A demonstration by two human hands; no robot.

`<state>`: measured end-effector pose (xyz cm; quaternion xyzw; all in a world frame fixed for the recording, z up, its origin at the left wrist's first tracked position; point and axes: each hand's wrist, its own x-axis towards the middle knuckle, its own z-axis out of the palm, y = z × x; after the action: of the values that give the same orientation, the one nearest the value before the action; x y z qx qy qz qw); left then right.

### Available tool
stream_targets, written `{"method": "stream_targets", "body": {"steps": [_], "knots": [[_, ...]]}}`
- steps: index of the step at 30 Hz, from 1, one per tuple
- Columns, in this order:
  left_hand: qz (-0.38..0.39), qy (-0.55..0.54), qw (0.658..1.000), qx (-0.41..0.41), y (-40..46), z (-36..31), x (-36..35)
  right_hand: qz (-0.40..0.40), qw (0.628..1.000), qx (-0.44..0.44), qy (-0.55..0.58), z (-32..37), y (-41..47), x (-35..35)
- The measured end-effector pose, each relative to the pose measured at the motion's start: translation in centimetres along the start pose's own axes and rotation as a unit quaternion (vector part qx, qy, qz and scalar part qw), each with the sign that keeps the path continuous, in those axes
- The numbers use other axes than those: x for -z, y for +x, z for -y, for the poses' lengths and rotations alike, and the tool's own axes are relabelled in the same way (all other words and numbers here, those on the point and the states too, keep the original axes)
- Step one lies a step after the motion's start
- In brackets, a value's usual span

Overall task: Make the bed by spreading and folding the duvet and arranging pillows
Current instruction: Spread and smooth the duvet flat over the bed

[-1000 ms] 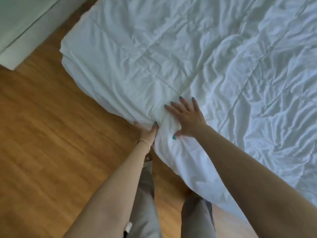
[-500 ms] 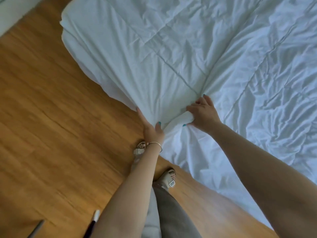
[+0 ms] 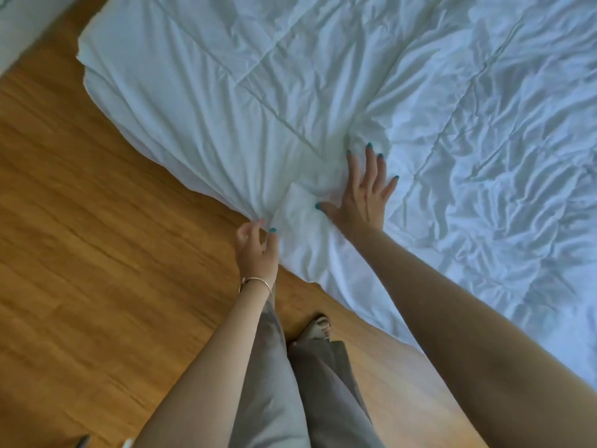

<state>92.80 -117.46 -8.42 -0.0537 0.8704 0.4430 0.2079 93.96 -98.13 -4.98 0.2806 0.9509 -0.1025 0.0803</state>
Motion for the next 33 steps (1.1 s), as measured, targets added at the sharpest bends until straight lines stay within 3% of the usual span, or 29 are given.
{"method": "stream_targets", "body": {"steps": [2, 3, 6, 8, 10, 12, 14, 16, 19, 22, 24, 26, 28, 29, 30, 33], "knots": [[0.066, 0.040, 0.993, -0.090, 0.4, -1.9, -1.3, 0.008, 0.997, -0.020, 0.076, -2.7, -2.3, -0.7], [0.064, 0.073, 0.988, -0.120, 0.8, -3.1, -2.2, 0.030, 0.995, -0.022, 0.097, -4.5, -3.2, -0.7], [0.026, 0.149, 0.966, -0.211, 1.7, -7.8, -4.8, 0.103, 0.994, -0.016, 0.013, -10.5, -5.8, 0.0], [0.052, 0.181, 0.951, -0.246, 2.2, -11.0, -6.5, 0.104, 0.992, -0.062, -0.035, -14.4, -7.7, 0.7], [0.115, 0.149, 0.973, -0.134, 3.7, -13.8, -8.0, 0.117, 0.983, -0.137, -0.032, -17.6, -9.6, 1.1], [0.177, 0.183, 0.966, -0.045, 5.3, -15.8, -8.7, 0.142, 0.972, -0.188, -0.007, -20.2, -11.3, 1.2], [0.145, 0.278, 0.937, -0.155, 6.5, -17.3, -8.0, 0.152, 0.966, -0.210, 0.006, -21.9, -12.5, 1.2], [0.035, 0.283, 0.926, -0.247, 7.7, -17.7, -6.5, 0.147, 0.961, -0.235, 0.020, -22.6, -13.3, 1.0], [0.004, 0.266, 0.947, -0.182, 9.3, -16.7, -5.9, 0.127, 0.929, -0.340, 0.073, -22.6, -14.3, 0.7], [0.001, 0.265, 0.958, -0.108, 9.1, -16.7, -7.4, 0.119, 0.921, -0.358, 0.099, -23.1, -15.3, 0.6], [-0.074, 0.318, 0.924, -0.201, 8.2, -16.8, -8.3, 0.122, 0.911, -0.383, 0.092, -23.7, -16.2, 0.7], [-0.124, 0.379, 0.819, -0.413, 7.3, -16.2, -9.3, 0.109, 0.875, -0.456, 0.118, -24.1, -17.1, 0.4], [-0.068, 0.386, 0.693, -0.606, 6.6, -15.1, -10.5, 0.076, 0.829, -0.526, 0.175, -24.6, -17.7, 0.3], [0.001, 0.394, 0.665, -0.635, 6.0, -14.5, -11.2, 0.065, 0.818, -0.542, 0.184, -24.9, -17.9, 0.3], [0.072, 0.413, 0.673, -0.610, 5.0, -14.1, -11.7, 0.060, 0.816, -0.546, 0.179, -25.1, -18.1, 0.4], [0.214, 0.470, 0.756, -0.401, 1.9, -13.2, -12.4, 0.047, 0.821, -0.545, 0.165, -26.0, -18.5, 0.7]]}}
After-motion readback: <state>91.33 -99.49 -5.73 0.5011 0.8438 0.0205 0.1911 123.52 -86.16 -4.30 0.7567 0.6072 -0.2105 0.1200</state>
